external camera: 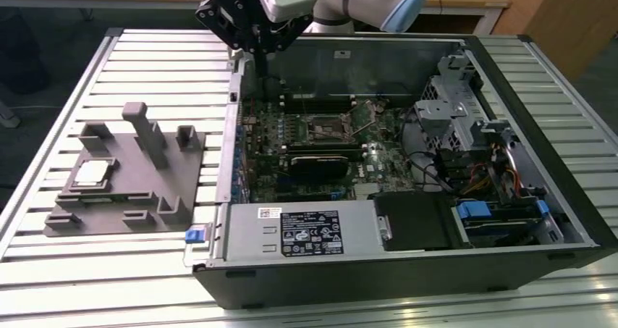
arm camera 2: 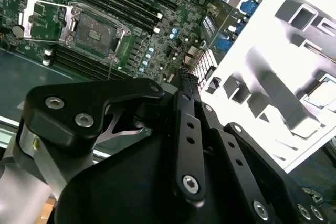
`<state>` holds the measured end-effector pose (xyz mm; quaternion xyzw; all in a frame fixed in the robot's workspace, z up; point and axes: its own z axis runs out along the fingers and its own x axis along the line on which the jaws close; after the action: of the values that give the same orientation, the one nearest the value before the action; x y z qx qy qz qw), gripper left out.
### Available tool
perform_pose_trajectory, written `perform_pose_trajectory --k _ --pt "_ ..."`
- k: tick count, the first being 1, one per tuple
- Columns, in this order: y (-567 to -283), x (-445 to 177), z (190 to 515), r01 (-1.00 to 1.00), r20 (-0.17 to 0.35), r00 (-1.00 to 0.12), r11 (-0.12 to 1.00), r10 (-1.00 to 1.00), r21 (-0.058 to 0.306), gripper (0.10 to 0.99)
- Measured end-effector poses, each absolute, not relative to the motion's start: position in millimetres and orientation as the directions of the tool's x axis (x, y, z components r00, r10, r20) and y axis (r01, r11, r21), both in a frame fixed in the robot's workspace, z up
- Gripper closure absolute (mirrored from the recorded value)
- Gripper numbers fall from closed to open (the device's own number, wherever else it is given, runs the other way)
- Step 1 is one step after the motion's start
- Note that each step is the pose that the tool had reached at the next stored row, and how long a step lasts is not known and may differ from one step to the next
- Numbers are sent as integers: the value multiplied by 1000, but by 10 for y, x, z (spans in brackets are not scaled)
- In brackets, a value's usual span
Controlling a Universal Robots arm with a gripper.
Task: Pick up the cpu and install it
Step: 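Reach for the cpu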
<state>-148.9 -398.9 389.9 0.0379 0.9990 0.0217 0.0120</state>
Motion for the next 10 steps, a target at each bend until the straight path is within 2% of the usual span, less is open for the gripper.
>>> perform_pose_trajectory --k 10 --pt "-3989 -1577 3892 75 -22 -997 996 76 44 980"
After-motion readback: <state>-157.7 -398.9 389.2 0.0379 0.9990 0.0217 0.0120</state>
